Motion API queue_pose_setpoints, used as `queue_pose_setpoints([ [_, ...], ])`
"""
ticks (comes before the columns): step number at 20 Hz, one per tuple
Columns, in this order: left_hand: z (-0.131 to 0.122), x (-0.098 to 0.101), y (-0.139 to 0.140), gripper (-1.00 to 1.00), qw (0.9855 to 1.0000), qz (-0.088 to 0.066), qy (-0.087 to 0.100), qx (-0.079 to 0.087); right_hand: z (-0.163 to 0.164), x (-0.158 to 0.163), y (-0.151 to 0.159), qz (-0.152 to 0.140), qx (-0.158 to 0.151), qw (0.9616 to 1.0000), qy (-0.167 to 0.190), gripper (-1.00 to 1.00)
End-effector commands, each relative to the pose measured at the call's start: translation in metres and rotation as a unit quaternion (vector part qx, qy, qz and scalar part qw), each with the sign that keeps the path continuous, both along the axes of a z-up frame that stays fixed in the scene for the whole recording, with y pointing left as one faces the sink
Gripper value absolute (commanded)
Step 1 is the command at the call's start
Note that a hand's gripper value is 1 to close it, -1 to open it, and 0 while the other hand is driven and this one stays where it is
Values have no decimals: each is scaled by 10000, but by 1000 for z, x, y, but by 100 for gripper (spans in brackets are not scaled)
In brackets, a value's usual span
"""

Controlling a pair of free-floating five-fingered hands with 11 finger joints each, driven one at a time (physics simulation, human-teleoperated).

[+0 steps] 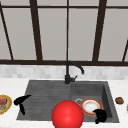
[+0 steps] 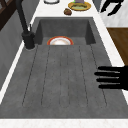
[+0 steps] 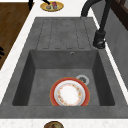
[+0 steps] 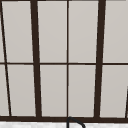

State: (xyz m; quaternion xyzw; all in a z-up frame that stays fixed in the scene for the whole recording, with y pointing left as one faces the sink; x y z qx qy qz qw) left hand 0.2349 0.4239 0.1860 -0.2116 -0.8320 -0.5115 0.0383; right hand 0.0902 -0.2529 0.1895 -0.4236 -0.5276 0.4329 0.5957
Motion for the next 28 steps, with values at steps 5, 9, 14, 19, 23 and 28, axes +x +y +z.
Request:
queue_pose_setpoints([
  [5,2,-8,-45,-100,9992,154,-238,276,0,0,0,0,0,10000,0,0],
  [9,1,-17,-57,-100,9982,289,-218,484,0,0,0,0,0,10000,0,0],
  [14,-11,-28,-57,-100,9966,574,-50,581,0,0,0,0,0,10000,0,0],
  [19,-18,-39,-59,-100,9946,773,23,693,0,0,0,0,0,10000,0,0],
  [23,-21,-55,-66,-100,9923,957,114,780,0,0,0,0,0,10000,0,0],
  [28,-24,-71,-76,-100,9892,1168,187,868,0,0,0,0,0,10000,0,0],
])
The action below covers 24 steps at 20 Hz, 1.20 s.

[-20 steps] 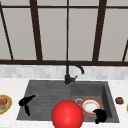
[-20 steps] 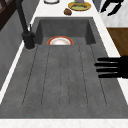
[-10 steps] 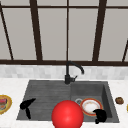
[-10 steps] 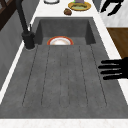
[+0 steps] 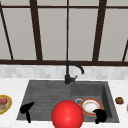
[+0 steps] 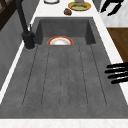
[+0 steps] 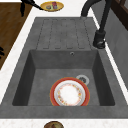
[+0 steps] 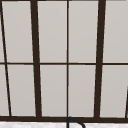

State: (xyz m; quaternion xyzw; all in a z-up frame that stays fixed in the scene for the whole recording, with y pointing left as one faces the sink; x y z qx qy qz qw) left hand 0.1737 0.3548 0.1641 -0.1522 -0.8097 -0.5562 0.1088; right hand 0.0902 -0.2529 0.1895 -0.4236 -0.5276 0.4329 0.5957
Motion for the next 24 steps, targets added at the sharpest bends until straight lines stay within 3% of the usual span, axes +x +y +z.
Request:
queue_pose_setpoints([
  [1,-1,-12,-12,-100,9991,382,-56,188,0,0,0,0,0,10000,0,0],
  [3,-1,-17,-21,-100,9990,375,-127,220,0,0,0,0,0,10000,0,0],
  [5,4,-18,-28,-100,9984,355,-204,380,0,0,0,0,0,10000,0,0],
  [6,4,-20,-32,-100,9982,324,-192,468,0,0,0,0,0,10000,0,0],
  [10,6,-28,-49,-100,9977,331,-173,563,0,0,0,0,0,10000,0,0],
  [16,5,-45,-72,-100,9969,379,-169,662,0,0,0,0,0,10000,0,0],
  [21,3,-60,-100,-100,9973,411,-170,592,0,0,0,0,0,10000,0,0],
  [24,-8,-59,-110,-100,9965,520,-191,632,0,0,0,0,0,10000,0,0],
])
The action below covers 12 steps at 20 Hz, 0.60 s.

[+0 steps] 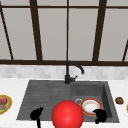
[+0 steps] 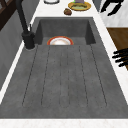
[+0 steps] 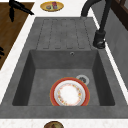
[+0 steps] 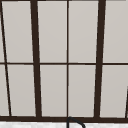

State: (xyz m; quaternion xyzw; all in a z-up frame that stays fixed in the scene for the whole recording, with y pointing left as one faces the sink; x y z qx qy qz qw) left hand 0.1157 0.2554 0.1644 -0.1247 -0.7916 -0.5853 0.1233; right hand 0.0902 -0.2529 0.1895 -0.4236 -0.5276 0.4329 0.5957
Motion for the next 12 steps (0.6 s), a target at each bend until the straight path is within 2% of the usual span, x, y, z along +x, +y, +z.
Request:
queue_pose_setpoints([
  [1,-10,-1,-13,-100,9992,287,-114,266,0,0,0,0,0,10000,0,0],
  [2,-13,-1,-15,-100,9991,328,-97,262,0,0,0,0,0,10000,0,0],
  [5,-10,2,-13,-100,9997,152,39,176,0,0,0,0,0,10000,0,0],
  [7,-10,0,-15,-100,10000,12,-1,54,0,0,0,0,0,10000,0,0],
  [8,-10,0,-15,-100,10000,12,-1,56,0,0,0,0,0,10000,0,0],
  [9,-10,0,-15,0,10000,12,-1,45,0,0,0,0,0,10000,-13,-100],
  [10,-10,0,-14,0,10000,-28,-36,88,1,3,-1,68,32,9999,-155,-100],
  [12,-10,0,-15,0,9999,-5,-77,82,5,14,0,148,22,9998,-92,-100],
])
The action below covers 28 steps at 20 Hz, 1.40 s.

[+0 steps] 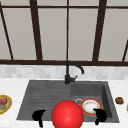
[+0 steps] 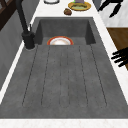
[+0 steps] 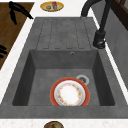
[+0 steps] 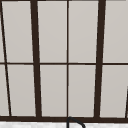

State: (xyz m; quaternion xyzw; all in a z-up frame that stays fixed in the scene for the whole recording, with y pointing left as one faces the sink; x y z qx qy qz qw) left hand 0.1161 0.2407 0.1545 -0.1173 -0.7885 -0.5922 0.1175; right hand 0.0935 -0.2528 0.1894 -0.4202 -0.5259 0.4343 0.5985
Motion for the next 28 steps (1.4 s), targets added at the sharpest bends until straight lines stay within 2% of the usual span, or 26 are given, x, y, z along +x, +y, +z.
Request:
queue_pose_setpoints([
  [1,0,0,0,0,10000,-1,1,0,3,17,2,203,61,9998,-50,-100],
  [6,0,0,0,0,10000,50,-62,-20,21,31,9,204,-170,9996,137,-100],
  [10,0,0,-1,0,9999,77,-91,-31,27,43,14,256,-59,9996,82,-100],
  [16,-1,1,-1,0,9999,102,-114,-42,27,60,13,854,110,9963,12,-100],
  [20,-1,1,-1,0,9999,112,-122,-47,28,71,21,1020,112,9946,-150,-100],
  [25,-1,1,-1,0,9998,121,-129,-51,28,95,30,1081,227,9932,-370,-100],
  [28,-1,1,-1,0,9998,124,-131,-53,27,122,45,976,70,9945,-366,-100],
])
